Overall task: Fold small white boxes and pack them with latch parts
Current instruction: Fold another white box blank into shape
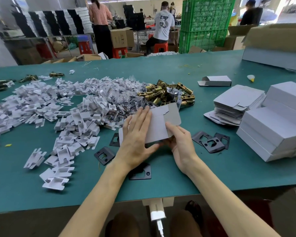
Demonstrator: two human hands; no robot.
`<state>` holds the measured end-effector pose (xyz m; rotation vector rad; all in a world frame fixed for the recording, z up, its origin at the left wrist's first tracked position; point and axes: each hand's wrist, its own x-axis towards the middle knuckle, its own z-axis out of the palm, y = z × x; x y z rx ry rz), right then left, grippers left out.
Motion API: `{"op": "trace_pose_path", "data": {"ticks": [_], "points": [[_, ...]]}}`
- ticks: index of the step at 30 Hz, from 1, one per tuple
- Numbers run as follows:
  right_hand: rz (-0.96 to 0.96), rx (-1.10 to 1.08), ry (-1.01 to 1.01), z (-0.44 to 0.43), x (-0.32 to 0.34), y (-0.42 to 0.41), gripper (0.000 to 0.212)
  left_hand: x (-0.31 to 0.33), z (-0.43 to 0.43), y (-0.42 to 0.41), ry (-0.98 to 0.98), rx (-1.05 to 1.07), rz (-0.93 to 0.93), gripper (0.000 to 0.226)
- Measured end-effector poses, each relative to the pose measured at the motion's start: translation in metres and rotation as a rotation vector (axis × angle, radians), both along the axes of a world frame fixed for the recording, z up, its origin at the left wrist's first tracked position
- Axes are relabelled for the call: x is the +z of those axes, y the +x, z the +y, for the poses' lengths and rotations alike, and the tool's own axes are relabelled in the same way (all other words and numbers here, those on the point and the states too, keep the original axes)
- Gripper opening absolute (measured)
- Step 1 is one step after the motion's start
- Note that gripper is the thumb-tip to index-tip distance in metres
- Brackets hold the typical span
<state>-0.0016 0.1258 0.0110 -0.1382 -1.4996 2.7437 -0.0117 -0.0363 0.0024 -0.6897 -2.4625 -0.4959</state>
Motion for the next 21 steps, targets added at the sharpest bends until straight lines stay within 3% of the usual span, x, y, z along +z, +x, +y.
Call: {"op": "trace_pose_path", "data": {"ticks": [5, 10, 17, 21], "points": [[0.022, 0.031, 0.051, -0.001, -0.002, 0.000, 0.011, 0.000, -0.002, 0.000, 0.120, 0.121, 0.042, 0.106], [0.067, -0.010, 0.088, 0.000, -0.005, -0.002, 0.010, 0.002, 0.000, -0.001, 0.079, 0.120, 0.124, 0.111], [0.145, -0.179, 0.295, -0.001, -0.012, -0.002, 0.013, 0.003, -0.001, 0.000, 0.014, 0.103, 0.117, 0.113], [0.141, -0.195, 0.311, -0.001, -0.011, -0.003, 0.011, 0.004, -0.001, 0.001, 0.013, 0.092, 0.123, 0.112]]}}
